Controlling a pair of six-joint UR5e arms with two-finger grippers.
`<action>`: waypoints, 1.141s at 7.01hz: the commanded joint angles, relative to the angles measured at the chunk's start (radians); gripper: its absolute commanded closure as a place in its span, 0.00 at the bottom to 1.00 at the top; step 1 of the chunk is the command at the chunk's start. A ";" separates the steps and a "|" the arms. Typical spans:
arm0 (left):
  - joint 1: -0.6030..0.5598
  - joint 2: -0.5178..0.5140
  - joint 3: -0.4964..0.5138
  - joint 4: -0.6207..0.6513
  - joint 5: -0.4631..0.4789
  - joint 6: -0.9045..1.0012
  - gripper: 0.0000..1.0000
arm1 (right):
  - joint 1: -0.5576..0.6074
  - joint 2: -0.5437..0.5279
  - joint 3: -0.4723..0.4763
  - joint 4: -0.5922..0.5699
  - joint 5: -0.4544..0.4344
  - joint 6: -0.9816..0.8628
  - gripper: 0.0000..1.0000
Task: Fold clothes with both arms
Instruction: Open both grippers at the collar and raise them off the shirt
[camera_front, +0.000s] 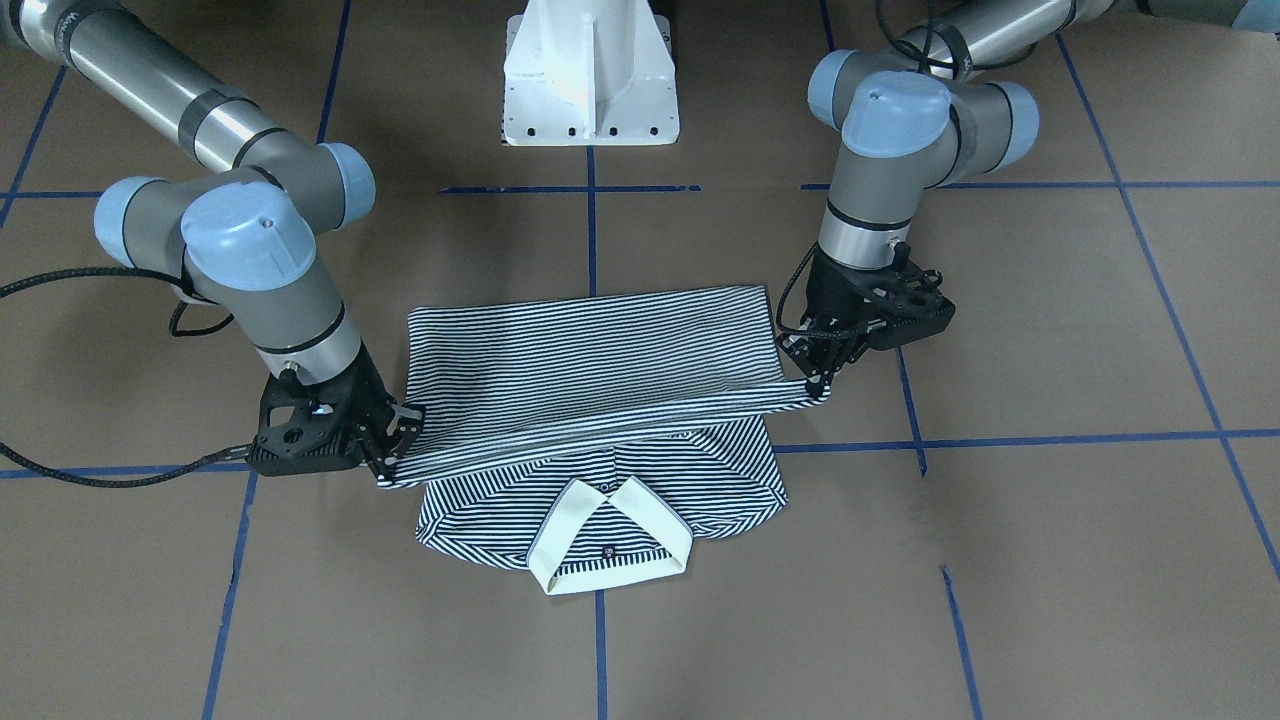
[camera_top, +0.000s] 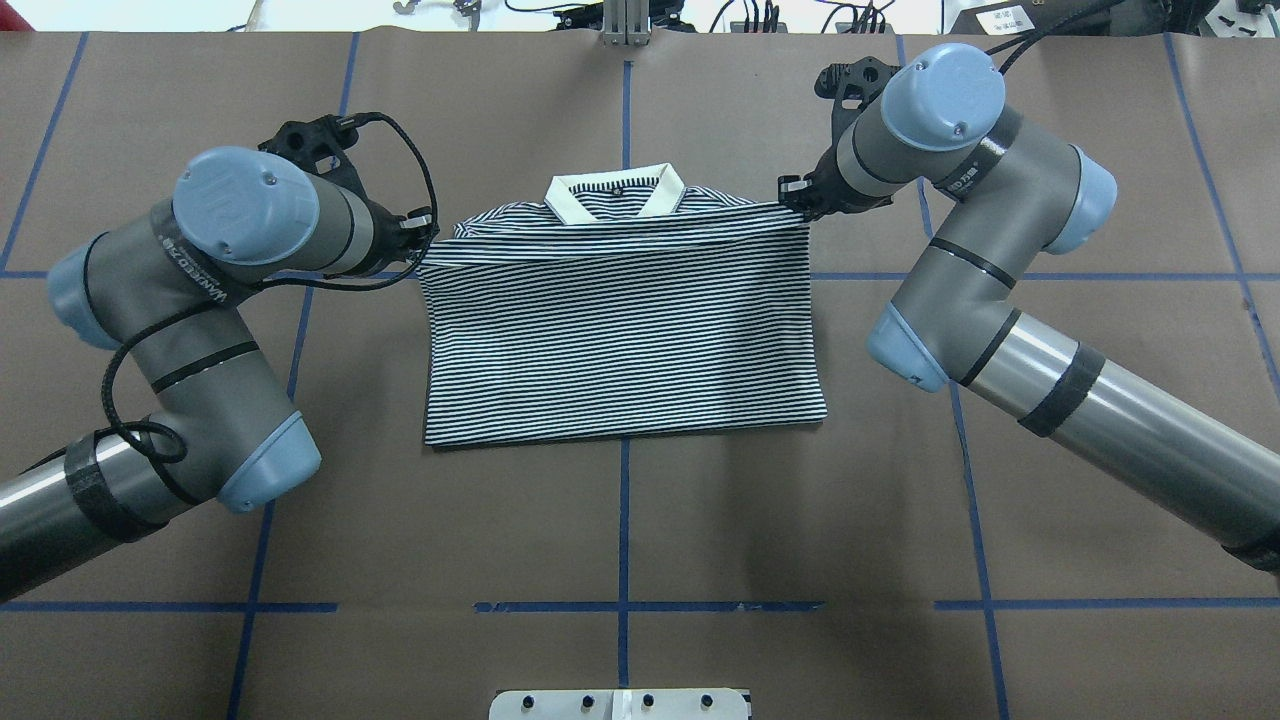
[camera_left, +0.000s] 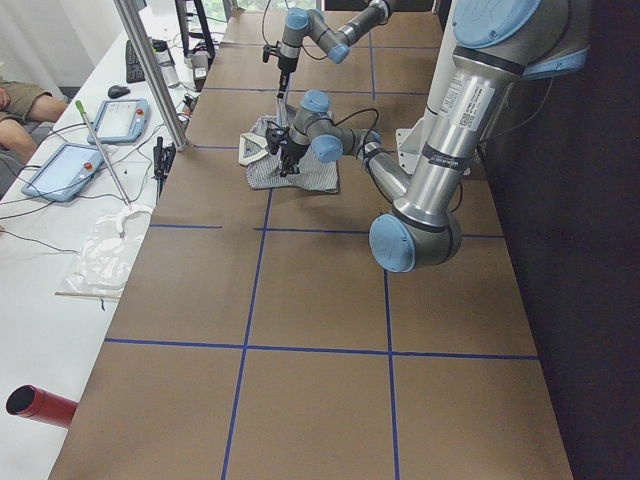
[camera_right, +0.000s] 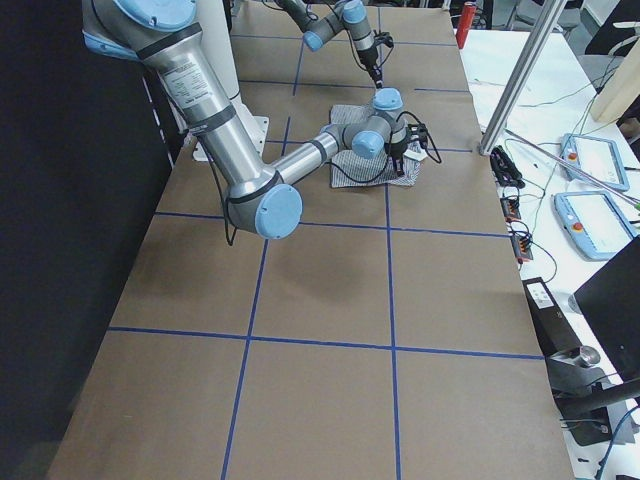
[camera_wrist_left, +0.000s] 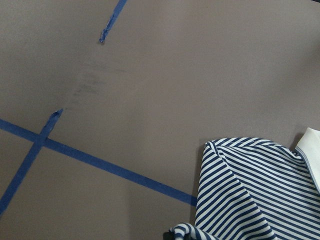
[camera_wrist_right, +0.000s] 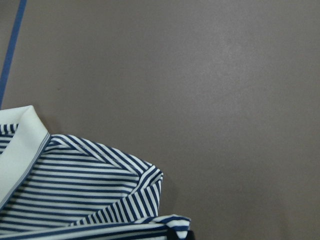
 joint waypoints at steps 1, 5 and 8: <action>-0.017 -0.078 0.104 -0.004 0.000 0.000 1.00 | 0.011 0.054 -0.062 0.020 -0.001 0.005 1.00; -0.067 -0.082 0.200 -0.061 0.000 0.023 1.00 | 0.013 0.103 -0.123 0.021 -0.002 0.005 1.00; -0.061 -0.102 0.200 -0.061 -0.001 0.017 1.00 | 0.022 0.101 -0.127 0.023 -0.002 0.004 1.00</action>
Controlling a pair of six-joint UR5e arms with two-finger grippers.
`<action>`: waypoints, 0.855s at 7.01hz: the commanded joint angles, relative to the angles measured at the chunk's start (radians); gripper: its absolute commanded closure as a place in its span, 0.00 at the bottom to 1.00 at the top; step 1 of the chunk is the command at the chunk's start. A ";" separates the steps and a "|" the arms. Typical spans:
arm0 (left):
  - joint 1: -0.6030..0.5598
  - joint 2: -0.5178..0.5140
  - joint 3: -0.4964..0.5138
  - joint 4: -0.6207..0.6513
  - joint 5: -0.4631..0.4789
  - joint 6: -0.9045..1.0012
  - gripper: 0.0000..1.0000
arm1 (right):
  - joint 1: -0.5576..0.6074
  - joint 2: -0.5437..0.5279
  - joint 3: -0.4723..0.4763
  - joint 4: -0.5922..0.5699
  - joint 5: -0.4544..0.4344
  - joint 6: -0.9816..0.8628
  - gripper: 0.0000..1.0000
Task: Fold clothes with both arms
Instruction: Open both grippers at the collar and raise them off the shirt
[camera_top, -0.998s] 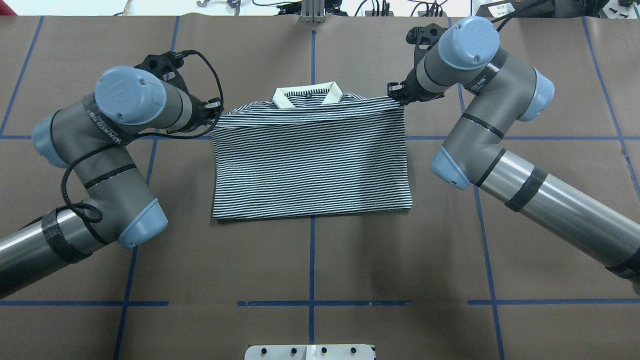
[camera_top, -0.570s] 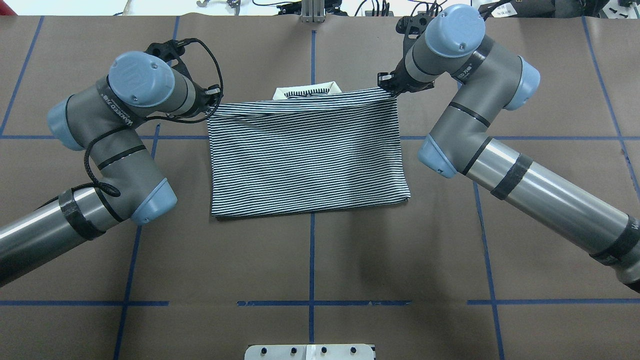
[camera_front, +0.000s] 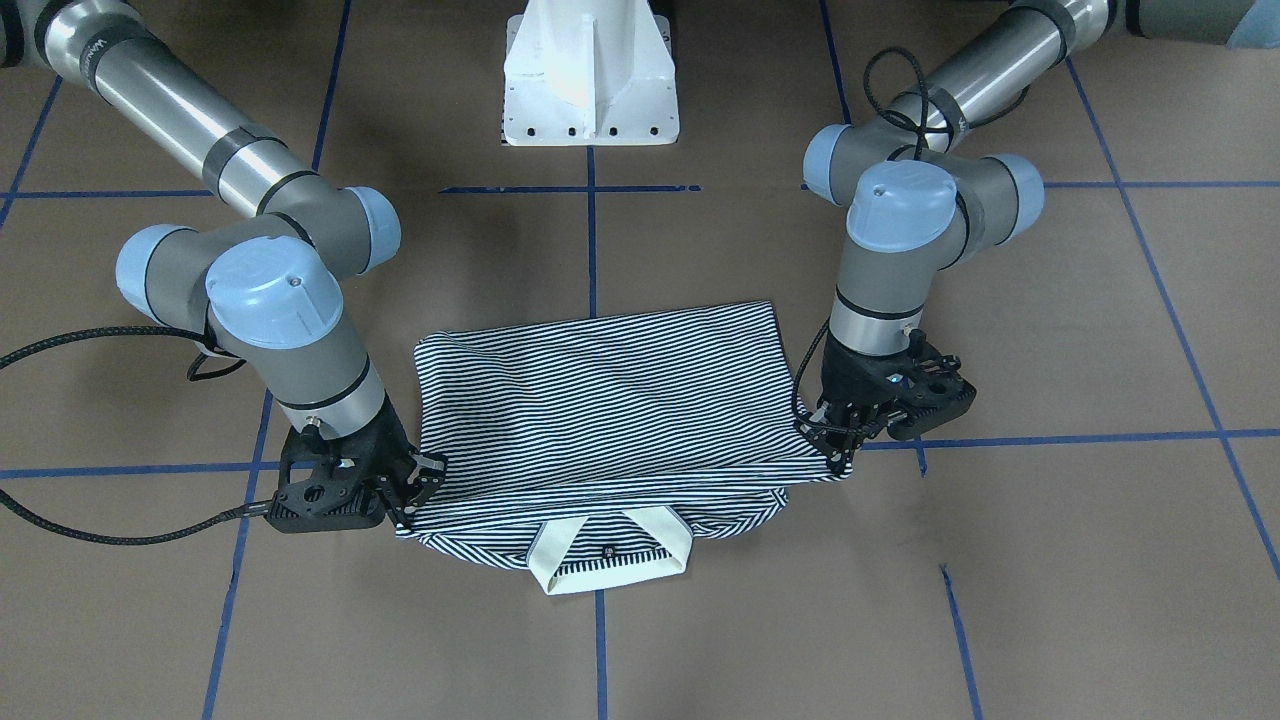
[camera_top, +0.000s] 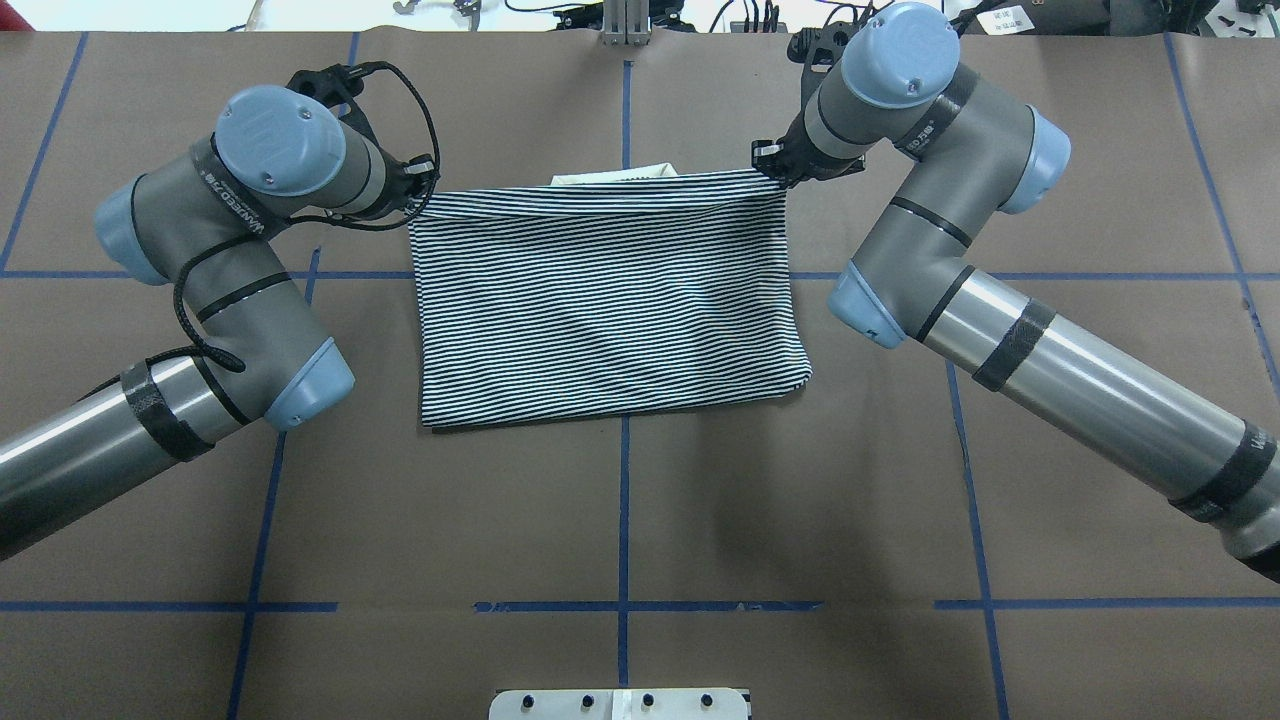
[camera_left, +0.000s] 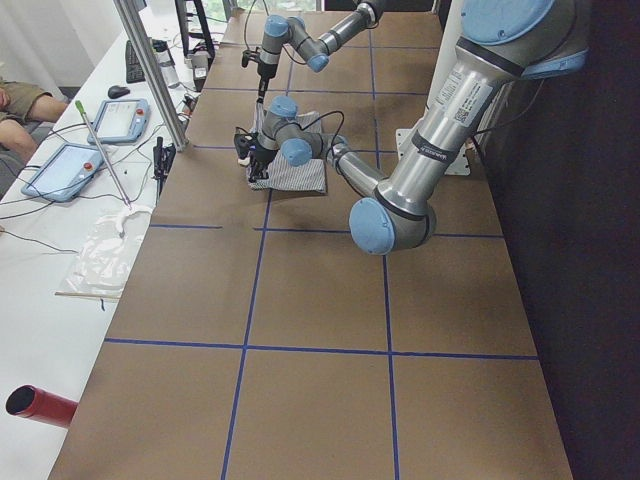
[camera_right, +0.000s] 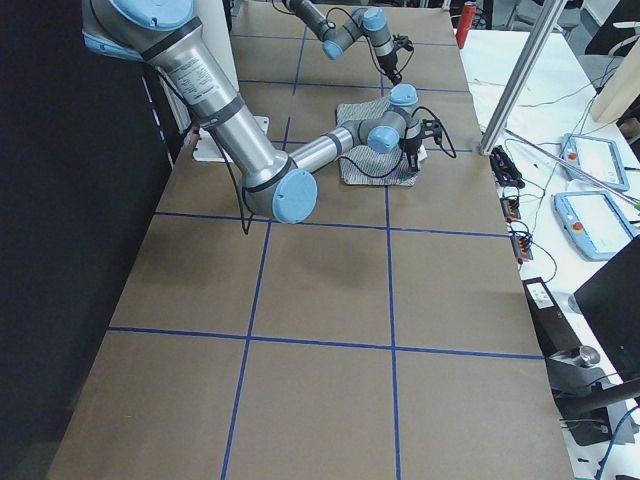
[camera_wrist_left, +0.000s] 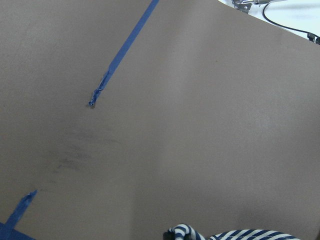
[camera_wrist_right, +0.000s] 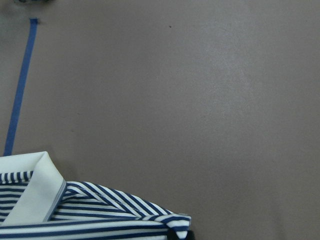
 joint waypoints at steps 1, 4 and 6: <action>0.004 -0.012 0.001 0.000 0.000 -0.006 1.00 | 0.005 -0.006 -0.001 0.000 0.000 -0.002 1.00; 0.015 -0.025 -0.006 0.000 0.000 -0.011 1.00 | -0.001 -0.010 0.008 0.060 0.005 0.007 1.00; 0.027 -0.025 -0.006 -0.002 0.000 -0.011 0.98 | -0.006 -0.010 0.010 0.066 0.011 0.007 0.85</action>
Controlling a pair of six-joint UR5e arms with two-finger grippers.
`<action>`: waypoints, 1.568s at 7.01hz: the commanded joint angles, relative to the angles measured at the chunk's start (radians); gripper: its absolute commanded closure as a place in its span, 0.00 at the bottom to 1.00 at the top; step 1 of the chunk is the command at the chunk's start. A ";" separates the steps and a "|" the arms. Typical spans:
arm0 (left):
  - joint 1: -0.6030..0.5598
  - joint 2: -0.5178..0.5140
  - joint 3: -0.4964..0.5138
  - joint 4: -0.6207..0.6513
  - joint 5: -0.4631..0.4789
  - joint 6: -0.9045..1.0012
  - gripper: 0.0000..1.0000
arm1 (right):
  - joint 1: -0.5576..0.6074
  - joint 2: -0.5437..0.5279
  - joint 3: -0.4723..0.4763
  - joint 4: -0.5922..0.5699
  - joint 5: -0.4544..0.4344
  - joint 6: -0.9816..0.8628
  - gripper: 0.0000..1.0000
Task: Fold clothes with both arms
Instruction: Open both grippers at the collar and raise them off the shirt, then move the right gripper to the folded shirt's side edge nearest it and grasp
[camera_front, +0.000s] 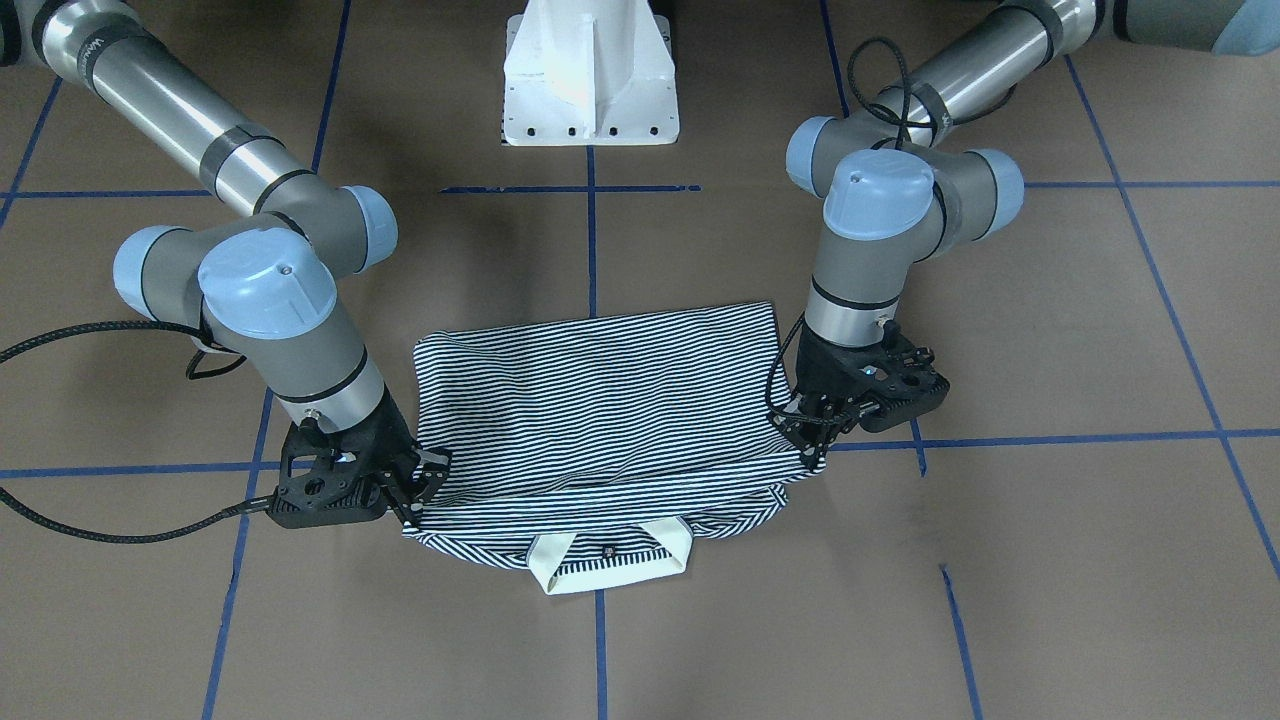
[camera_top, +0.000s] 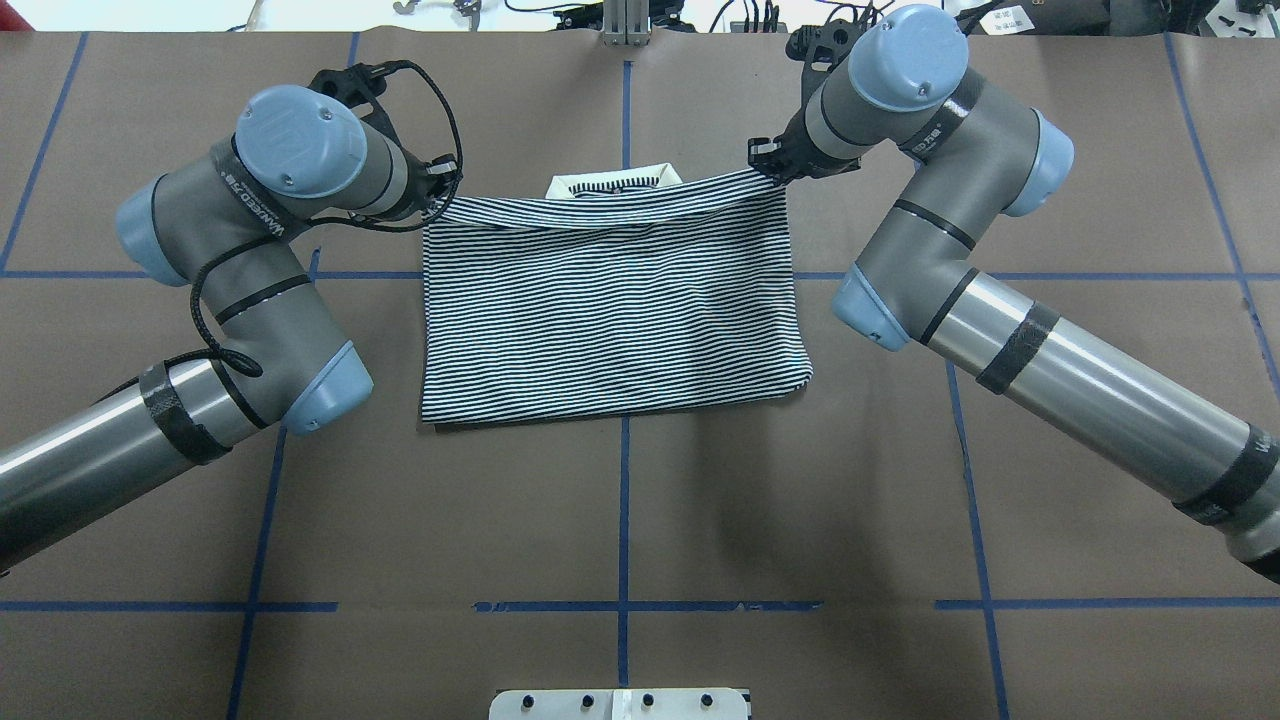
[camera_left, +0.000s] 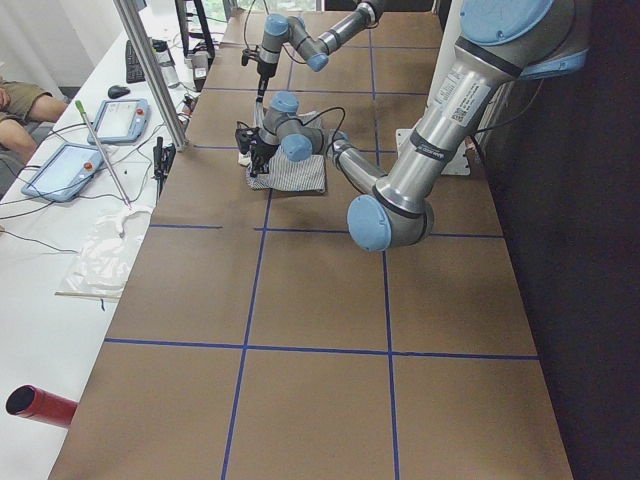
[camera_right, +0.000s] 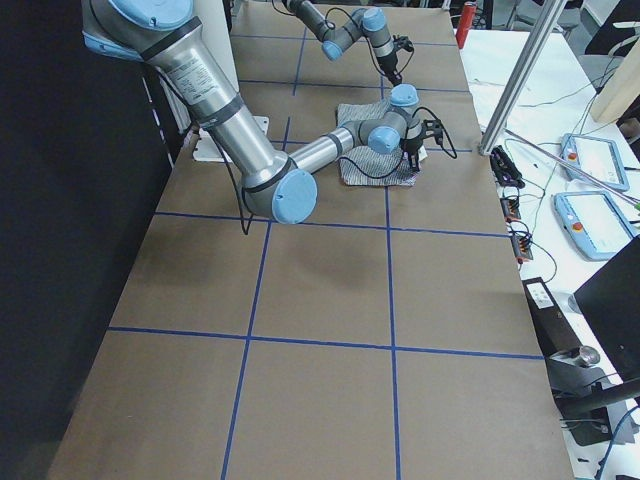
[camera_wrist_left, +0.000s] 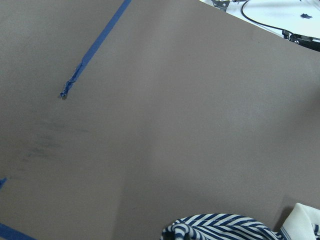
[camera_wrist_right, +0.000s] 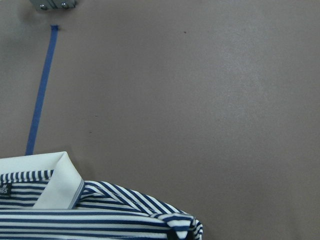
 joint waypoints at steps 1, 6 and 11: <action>0.011 -0.001 -0.001 -0.004 0.000 -0.002 0.42 | -0.004 -0.002 0.000 0.008 0.003 0.000 0.05; 0.009 0.008 -0.056 0.003 -0.050 -0.002 0.00 | -0.049 -0.155 0.169 0.005 0.141 0.075 0.00; 0.011 0.013 -0.090 0.006 -0.052 -0.023 0.00 | -0.223 -0.340 0.366 -0.011 0.074 0.212 0.03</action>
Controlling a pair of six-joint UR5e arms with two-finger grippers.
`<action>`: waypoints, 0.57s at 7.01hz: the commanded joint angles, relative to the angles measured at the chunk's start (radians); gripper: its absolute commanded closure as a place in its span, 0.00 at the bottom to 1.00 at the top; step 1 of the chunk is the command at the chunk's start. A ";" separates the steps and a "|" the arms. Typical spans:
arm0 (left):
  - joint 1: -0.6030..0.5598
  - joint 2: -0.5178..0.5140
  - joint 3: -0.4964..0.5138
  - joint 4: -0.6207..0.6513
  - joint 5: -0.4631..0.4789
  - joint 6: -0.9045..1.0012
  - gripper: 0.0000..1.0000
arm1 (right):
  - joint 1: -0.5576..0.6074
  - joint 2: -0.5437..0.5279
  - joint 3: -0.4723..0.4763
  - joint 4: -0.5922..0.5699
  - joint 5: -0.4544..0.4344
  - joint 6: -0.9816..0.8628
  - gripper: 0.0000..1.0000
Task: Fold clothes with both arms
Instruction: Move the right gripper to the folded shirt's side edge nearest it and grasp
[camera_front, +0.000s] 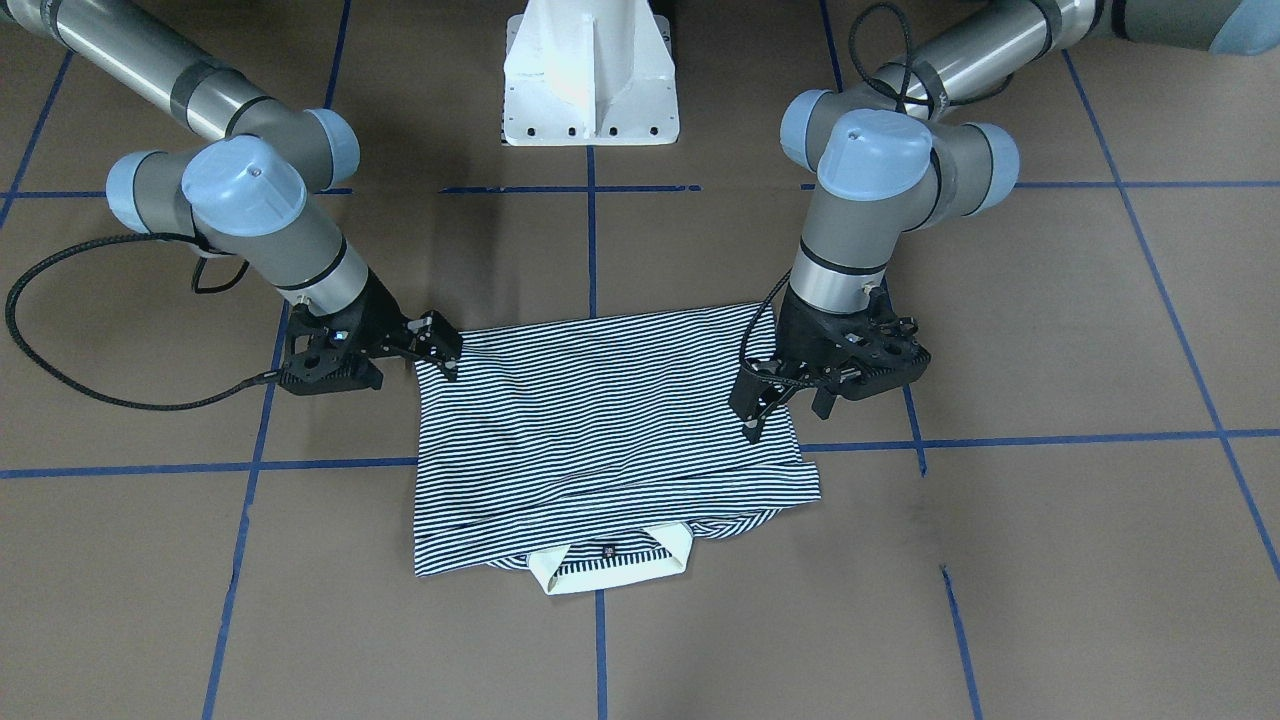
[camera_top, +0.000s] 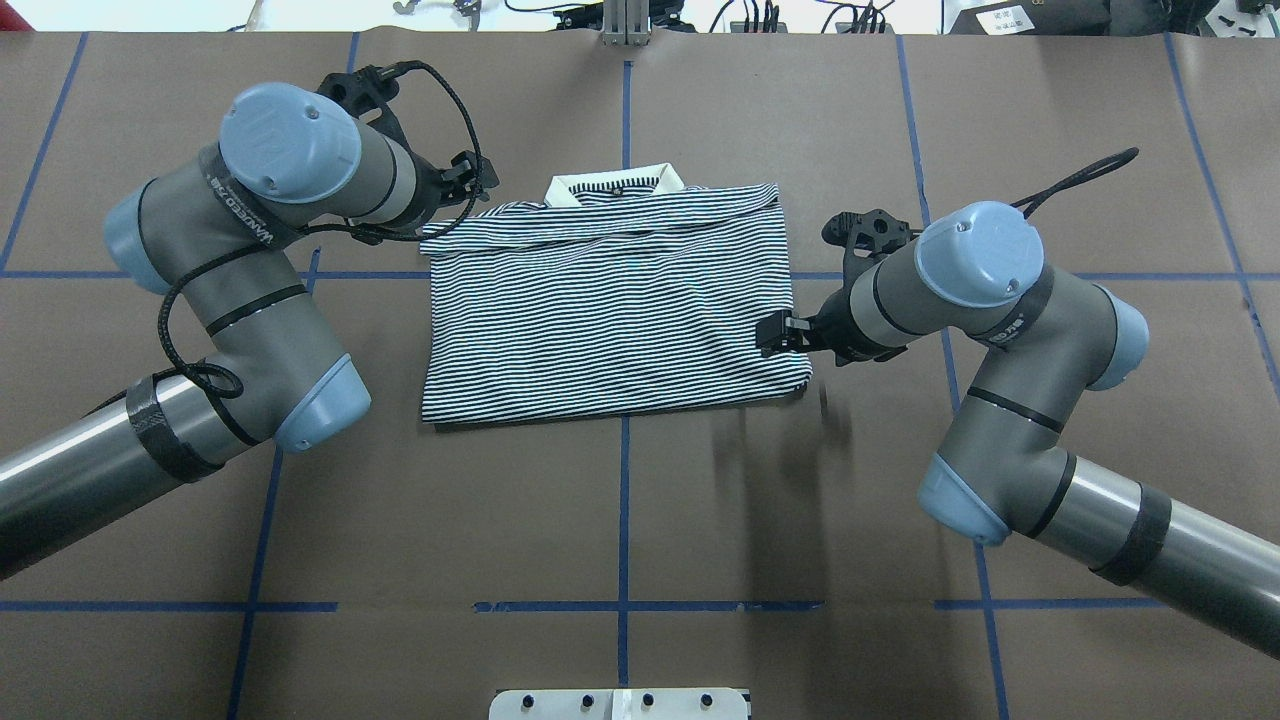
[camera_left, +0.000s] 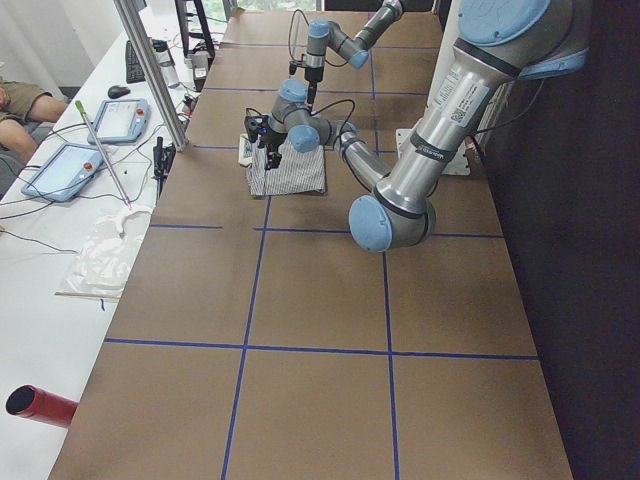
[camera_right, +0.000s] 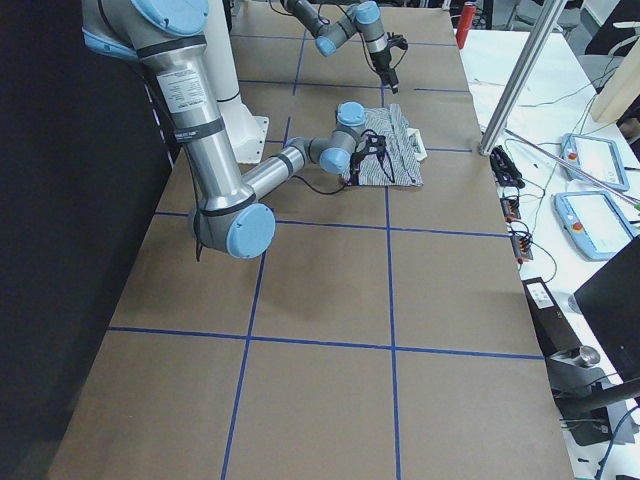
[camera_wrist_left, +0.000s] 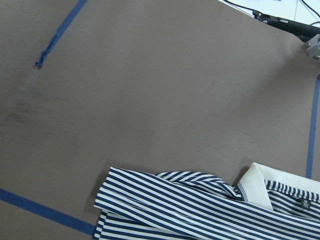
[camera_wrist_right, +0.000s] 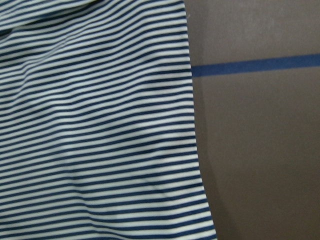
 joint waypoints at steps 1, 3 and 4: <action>0.000 0.000 -0.001 0.000 0.000 -0.001 0.00 | -0.032 0.001 -0.003 -0.036 -0.013 0.002 0.10; 0.002 0.005 -0.001 0.000 0.000 -0.002 0.00 | -0.026 0.004 -0.006 -0.041 -0.013 -0.012 0.27; 0.002 0.005 -0.001 0.000 0.000 -0.002 0.00 | -0.021 0.006 -0.014 -0.039 -0.013 -0.016 0.32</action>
